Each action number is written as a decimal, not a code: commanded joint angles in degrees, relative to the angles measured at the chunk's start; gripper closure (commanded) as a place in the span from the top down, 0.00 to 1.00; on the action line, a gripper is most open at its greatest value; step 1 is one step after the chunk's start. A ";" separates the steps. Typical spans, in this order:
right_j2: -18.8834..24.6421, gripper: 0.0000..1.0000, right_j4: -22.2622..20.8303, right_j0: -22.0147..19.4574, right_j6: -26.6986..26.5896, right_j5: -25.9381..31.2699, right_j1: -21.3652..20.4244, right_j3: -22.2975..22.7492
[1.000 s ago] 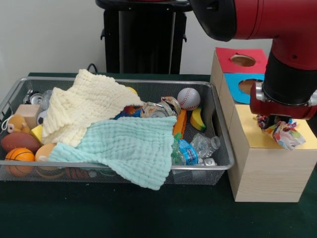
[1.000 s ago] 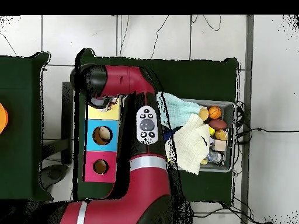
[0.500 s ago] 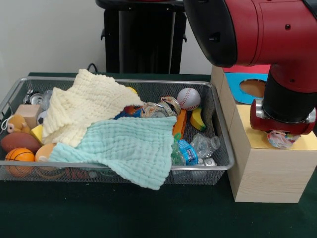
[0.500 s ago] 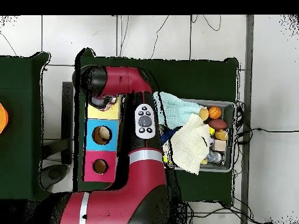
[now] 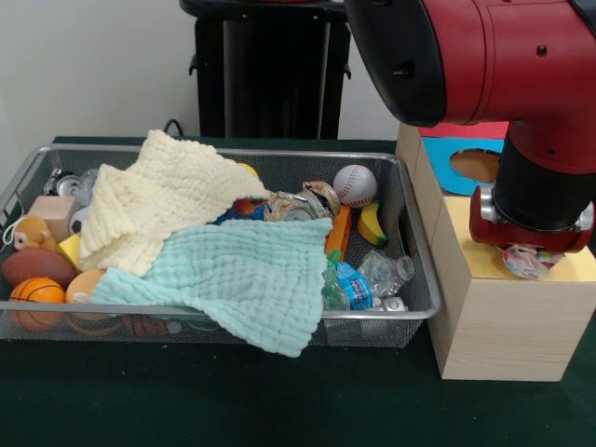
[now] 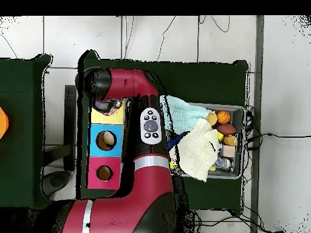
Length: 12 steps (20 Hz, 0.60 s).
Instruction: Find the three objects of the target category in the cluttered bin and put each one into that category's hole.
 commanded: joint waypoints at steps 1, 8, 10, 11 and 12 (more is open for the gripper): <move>-0.82 0.00 -6.33 -2.02 4.72 -15.29 8.90 1.31; -1.60 0.00 -6.23 -1.72 5.66 -15.41 7.09 2.49; -1.17 0.00 -5.96 -2.06 5.27 -15.85 7.03 2.58; -0.97 0.00 -5.79 -2.24 5.14 -16.02 6.91 2.86; -0.87 0.00 -5.69 -2.31 5.11 -16.03 6.90 2.89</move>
